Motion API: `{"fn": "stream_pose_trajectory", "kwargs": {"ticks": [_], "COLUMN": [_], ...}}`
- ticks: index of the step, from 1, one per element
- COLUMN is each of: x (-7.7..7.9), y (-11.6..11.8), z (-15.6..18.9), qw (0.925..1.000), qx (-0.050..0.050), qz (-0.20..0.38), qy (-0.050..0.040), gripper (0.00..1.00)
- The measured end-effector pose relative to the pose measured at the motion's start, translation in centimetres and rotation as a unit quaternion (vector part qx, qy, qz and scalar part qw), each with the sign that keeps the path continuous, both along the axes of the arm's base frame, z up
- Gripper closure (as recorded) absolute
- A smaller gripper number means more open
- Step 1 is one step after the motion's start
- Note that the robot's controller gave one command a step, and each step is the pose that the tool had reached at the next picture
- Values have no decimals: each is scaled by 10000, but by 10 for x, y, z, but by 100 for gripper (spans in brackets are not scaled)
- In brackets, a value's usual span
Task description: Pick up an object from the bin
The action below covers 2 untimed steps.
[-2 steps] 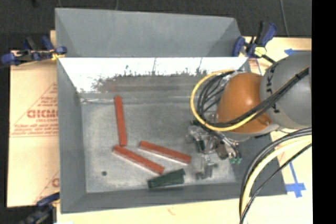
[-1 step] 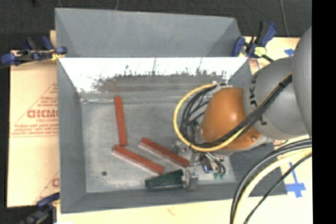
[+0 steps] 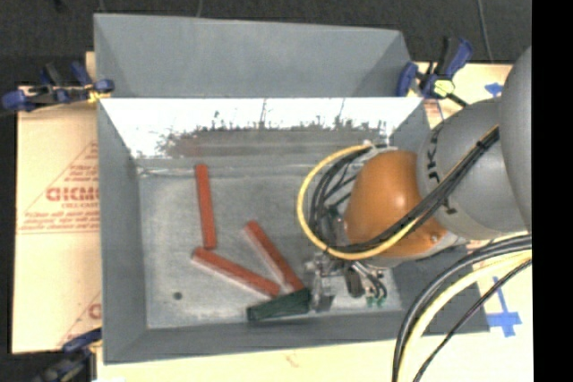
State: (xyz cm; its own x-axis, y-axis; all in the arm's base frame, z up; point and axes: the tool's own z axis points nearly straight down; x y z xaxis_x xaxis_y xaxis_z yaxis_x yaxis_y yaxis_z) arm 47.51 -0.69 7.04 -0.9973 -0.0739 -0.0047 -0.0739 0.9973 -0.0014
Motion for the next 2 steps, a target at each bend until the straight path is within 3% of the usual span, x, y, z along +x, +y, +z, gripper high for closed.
{"fn": "stream_pose_trajectory", "kwargs": {"ticks": [1,2], "x": [6,4], "y": [19,17], "z": [84,80], "qw": [9999,9999], "qx": [4,-5], "qz": [111,114], "qy": [-27,10], "gripper": [100,0]}}
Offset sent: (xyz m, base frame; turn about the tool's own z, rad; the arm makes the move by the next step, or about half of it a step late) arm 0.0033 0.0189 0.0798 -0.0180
